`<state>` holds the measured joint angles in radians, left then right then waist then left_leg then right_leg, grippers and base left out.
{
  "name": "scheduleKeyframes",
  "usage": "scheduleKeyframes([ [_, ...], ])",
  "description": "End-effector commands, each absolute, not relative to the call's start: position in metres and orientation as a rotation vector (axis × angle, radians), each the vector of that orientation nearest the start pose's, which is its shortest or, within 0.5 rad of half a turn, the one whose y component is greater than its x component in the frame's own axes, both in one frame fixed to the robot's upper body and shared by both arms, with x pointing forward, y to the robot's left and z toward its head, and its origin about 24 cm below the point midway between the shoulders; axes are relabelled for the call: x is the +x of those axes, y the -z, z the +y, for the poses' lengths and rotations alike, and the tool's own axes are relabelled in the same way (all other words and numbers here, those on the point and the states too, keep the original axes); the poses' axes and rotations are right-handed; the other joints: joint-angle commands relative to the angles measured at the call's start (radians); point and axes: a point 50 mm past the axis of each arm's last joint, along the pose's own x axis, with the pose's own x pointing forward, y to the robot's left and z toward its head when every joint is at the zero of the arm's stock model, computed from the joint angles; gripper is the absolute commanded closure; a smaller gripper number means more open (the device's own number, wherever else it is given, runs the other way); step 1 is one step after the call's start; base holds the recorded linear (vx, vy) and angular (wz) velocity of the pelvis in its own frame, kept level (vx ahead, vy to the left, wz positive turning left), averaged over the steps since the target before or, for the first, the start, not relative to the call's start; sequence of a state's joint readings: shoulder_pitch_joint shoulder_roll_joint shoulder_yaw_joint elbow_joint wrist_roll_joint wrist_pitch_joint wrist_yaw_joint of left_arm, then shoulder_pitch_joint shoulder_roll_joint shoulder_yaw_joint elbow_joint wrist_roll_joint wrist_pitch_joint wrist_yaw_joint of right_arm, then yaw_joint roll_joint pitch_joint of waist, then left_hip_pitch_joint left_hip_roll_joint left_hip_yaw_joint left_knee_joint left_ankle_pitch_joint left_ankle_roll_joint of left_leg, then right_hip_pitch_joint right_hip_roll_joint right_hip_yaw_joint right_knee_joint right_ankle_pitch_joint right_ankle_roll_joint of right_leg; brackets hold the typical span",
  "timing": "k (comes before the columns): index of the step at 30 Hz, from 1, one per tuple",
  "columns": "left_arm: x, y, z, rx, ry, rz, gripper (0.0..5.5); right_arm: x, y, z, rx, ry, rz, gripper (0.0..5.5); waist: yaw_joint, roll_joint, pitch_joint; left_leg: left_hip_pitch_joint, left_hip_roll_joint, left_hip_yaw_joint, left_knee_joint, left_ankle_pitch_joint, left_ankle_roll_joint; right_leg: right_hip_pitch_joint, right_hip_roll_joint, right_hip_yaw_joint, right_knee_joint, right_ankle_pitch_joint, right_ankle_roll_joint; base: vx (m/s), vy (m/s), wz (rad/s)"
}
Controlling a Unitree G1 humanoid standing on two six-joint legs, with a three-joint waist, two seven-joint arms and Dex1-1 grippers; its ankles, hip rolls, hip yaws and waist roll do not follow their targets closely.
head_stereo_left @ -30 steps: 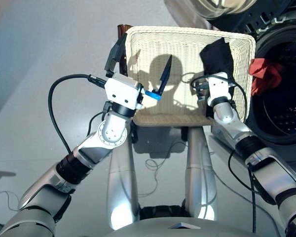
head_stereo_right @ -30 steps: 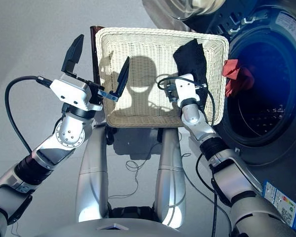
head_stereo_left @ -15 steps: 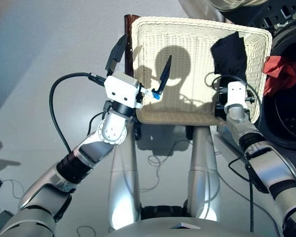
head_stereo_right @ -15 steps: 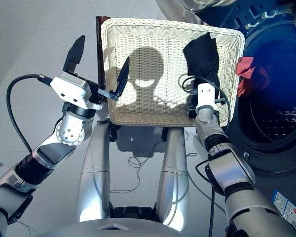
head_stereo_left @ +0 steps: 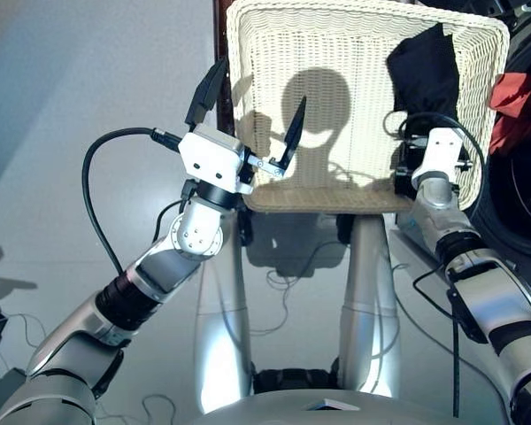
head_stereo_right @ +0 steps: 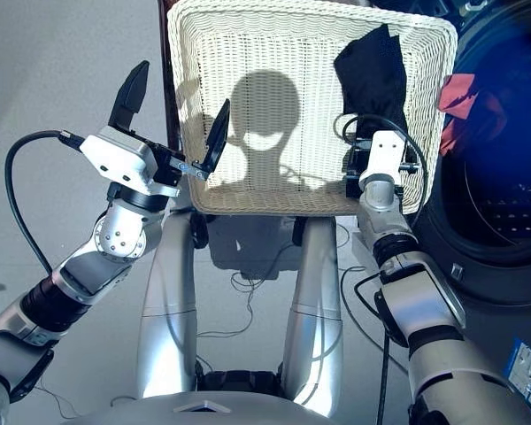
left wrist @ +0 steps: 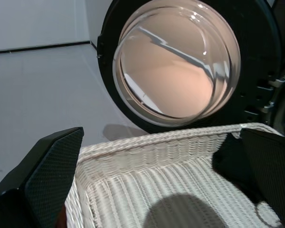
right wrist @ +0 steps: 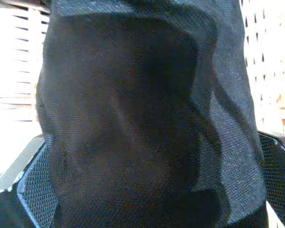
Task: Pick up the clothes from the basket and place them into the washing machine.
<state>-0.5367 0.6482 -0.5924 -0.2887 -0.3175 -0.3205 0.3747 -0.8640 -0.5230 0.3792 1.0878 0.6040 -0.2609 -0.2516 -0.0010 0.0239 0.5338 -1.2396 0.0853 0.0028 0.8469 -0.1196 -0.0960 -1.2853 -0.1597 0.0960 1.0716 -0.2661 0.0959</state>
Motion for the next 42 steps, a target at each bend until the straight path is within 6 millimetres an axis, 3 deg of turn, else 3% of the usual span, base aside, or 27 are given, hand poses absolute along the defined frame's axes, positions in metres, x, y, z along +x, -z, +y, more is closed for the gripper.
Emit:
scheduleKeyframes([
  [1, 0.231, -0.227, 0.085, 0.002, 0.529, -0.922, 0.00, 0.378, -0.116, -0.291, -0.080, 0.494, 0.075, 0.00, 0.023, 0.095, -0.014, 0.035, -0.001, 0.038, 0.128, -0.103, 0.011, 0.003, 0.010, -0.036, 0.007, 0.012, 0.009, 0.000, 0.000, 0.000],
  [2, 0.231, -0.230, 0.086, 0.005, 0.529, -0.936, 0.00, 0.380, -0.121, -0.290, -0.071, 0.491, 0.061, 0.00, 0.023, 0.095, -0.014, 0.006, 0.000, 0.040, 0.121, -0.076, 0.016, -0.025, 0.011, -0.038, -0.001, 0.037, 0.005, 0.084, -0.006, -0.108],
  [3, 0.231, -0.226, 0.085, 0.000, 0.532, -0.916, 0.00, 0.378, -0.115, -0.290, -0.067, 0.488, 0.078, 0.00, 0.023, 0.096, -0.014, 0.031, 0.000, 0.039, 0.139, -0.107, 0.012, -0.002, 0.011, -0.036, 0.020, 0.006, 0.009, -0.072, -0.005, -0.074],
  [4, 0.231, -0.229, 0.086, 0.003, 0.534, -0.931, 0.00, 0.380, -0.119, -0.289, -0.058, 0.481, 0.065, 0.00, 0.024, 0.096, -0.014, 0.003, 0.000, 0.040, 0.132, -0.080, 0.017, -0.030, 0.012, -0.038, 0.012, 0.030, 0.005, 0.065, -0.013, 0.002],
  [5, 0.231, -0.227, 0.085, -0.001, 0.540, -0.917, 0.00, 0.379, -0.114, -0.288, -0.055, 0.472, 0.077, 0.00, 0.023, 0.095, -0.014, 0.021, 0.000, 0.037, 0.145, -0.104, 0.013, -0.011, 0.012, -0.037, 0.025, 0.006, 0.007, 0.000, 0.000, 0.000],
  [6, 0.231, -0.226, 0.085, -0.003, 0.544, -0.914, 0.00, 0.378, -0.113, -0.288, -0.048, 0.468, 0.079, 2.57, 0.023, 0.095, -0.014, 0.027, 0.001, 0.037, 0.152, -0.114, 0.011, -0.006, 0.012, -0.037, 0.034, -0.003, 0.008, 0.006, -0.012, -0.177],
  [7, 0.231, -0.230, 0.085, 0.002, 0.543, -0.930, 0.00, 0.380, -0.118, -0.287, -0.038, 0.462, 0.062, 3.39, 0.022, 0.094, -0.014, -0.001, 0.003, 0.039, 0.140, -0.085, 0.015, -0.032, 0.012, -0.039, 0.021, 0.024, 0.005, 0.004, -0.007, -0.415],
  [8, 0.231, -0.227, 0.085, -0.001, 0.544, -0.919, 0.00, 0.379, -0.114, -0.288, -0.040, 0.463, 0.073, 4.23, 0.022, 0.094, -0.014, 0.019, 0.003, 0.037, 0.150, -0.108, 0.012, -0.013, 0.011, -0.038, 0.033, 0.002, 0.008, 0.004, -0.020, -0.385],
  [9, 0.231, -0.227, 0.085, 0.000, 0.547, -0.914, 0.00, 0.378, -0.112, -0.287, -0.031, 0.455, 0.074, 5.50, 0.022, 0.092, -0.014, 0.021, 0.003, 0.036, 0.160, -0.117, 0.010, -0.011, 0.011, -0.039, 0.040, -0.005, 0.009, 0.000, 0.000, 0.000],
  [10, 0.231, -0.230, 0.086, 0.004, 0.546, -0.929, 0.00, 0.380, -0.117, -0.286, -0.022, 0.452, 0.057, 5.50, 0.022, 0.092, -0.014, -0.007, 0.003, 0.038, 0.147, -0.088, 0.015, -0.038, 0.010, -0.042, 0.027, 0.024, 0.005, 0.004, -0.017, 0.308],
  [12, 0.231, -0.227, 0.087, 0.002, 0.543, -0.915, 0.00, 0.379, -0.112, -0.286, -0.007, 0.450, 0.070, 5.50, 0.022, 0.091, -0.014, 0.019, 0.004, 0.036, 0.159, -0.117, 0.011, -0.012, 0.009, -0.041, 0.038, -0.002, 0.009, 0.003, -0.005, 0.344],
  [13, 0.231, -0.231, 0.088, 0.003, 0.540, -0.930, 0.00, 0.381, -0.117, -0.284, -0.003, 0.444, 0.051, 5.50, 0.021, 0.090, -0.014, -0.008, 0.004, 0.038, 0.147, -0.087, 0.015, -0.037, 0.010, -0.043, 0.022, 0.028, 0.004, 0.004, -0.003, 0.204],
  [15, 0.231, -0.227, 0.088, -0.003, 0.536, -0.910, 0.00, 0.379, -0.112, -0.283, -0.004, 0.440, 0.061, 5.50, 0.018, 0.087, -0.014, 0.019, 0.004, 0.037, 0.157, -0.115, 0.011, -0.011, 0.008, -0.044, 0.033, 0.001, 0.008, 0.000, 0.000, 0.000],
  [16, 0.231, -0.230, 0.089, 0.003, 0.532, -0.925, 0.00, 0.382, -0.118, -0.281, 0.007, 0.433, 0.036, 5.50, 0.017, 0.085, -0.014, -0.004, 0.004, 0.039, 0.143, -0.085, 0.016, -0.033, 0.009, -0.044, 0.015, 0.031, 0.004, 0.000, 0.000, 0.000],
  [18, 0.232, -0.227, 0.090, -0.001, 0.525, -0.911, 0.00, 0.380, -0.113, -0.278, -0.003, 0.419, 0.040, 5.50, 0.015, 0.080, -0.014, 0.027, 0.003, 0.037, 0.151, -0.114, 0.011, -0.004, 0.009, -0.041, 0.025, 0.003, 0.006, 0.000, 0.000, 0.000],
  [19, 0.232, -0.230, 0.090, 0.002, 0.525, -0.926, 0.00, 0.383, -0.118, -0.272, -0.005, 0.398, 0.009, 5.50, 0.013, 0.078, -0.014, 0.003, 0.004, 0.039, 0.136, -0.082, 0.016, -0.025, 0.011, -0.043, 0.009, 0.031, 0.002, -0.061, 0.002, -0.069],
  [21, 0.232, -0.228, 0.090, -0.003, 0.520, -0.916, 0.00, 0.382, -0.114, -0.269, -0.001, 0.391, 0.006, 5.50, 0.011, 0.074, -0.014, 0.024, 0.003, 0.036, 0.144, -0.104, 0.012, -0.003, 0.010, -0.041, 0.018, 0.010, 0.005, 0.000, 0.000, 0.000],
  [22, 0.233, -0.231, 0.091, 0.004, 0.507, -0.933, 0.00, 0.384, -0.121, -0.257, -0.006, 0.347, -0.056, 5.50, 0.004, 0.067, -0.014, 0.009, 0.004, 0.037, 0.127, -0.074, 0.016, -0.015, 0.011, -0.043, -0.002, 0.036, 0.002, 0.000, 0.000, 0.000],
  [28, 0.236, -0.231, 0.100, 0.050, 0.422, -0.961, 0.00, 0.361, -0.136, -0.213, 0.149, 0.213, -0.317, 5.50, -0.028, 0.035, -0.014, 0.076, 0.012, 0.042, 0.054, -0.058, 0.021, 0.043, 0.015, -0.048, -0.065, 0.050, 0.009, -0.010, 0.001, -0.007],
  [30, 0.237, -0.230, 0.101, 0.060, 0.408, -0.960, 0.00, 0.355, -0.137, -0.212, 0.187, 0.209, -0.353, 5.50, -0.032, 0.029, -0.014, 0.097, 0.013, 0.043, 0.034, -0.055, 0.022, 0.061, 0.016, -0.050, -0.085, 0.054, 0.011, 0.000, 0.000, 0.000],
  [35, 0.240, -0.228, 0.106, 0.109, 0.371, -0.973, 0.00, 0.325, -0.138, -0.223, 0.342, 0.280, -0.478, 5.50, -0.056, 0.006, -0.014, 0.156, 0.012, 0.040, -0.017, -0.047, 0.027, 0.121, 0.026, -0.052, -0.139, 0.065, 0.015, 0.000, 0.000, 0.000],
  [42, 0.238, -0.231, 0.114, 0.091, 0.326, -0.997, 0.00, 0.298, -0.154, -0.272, 0.477, 0.599, -0.671, 5.50, -0.075, -0.012, -0.014, 0.207, 0.011, 0.030, -0.038, -0.053, 0.031, 0.178, 0.029, -0.052, -0.171, 0.063, 0.018, 0.000, 0.000, 0.000],
])
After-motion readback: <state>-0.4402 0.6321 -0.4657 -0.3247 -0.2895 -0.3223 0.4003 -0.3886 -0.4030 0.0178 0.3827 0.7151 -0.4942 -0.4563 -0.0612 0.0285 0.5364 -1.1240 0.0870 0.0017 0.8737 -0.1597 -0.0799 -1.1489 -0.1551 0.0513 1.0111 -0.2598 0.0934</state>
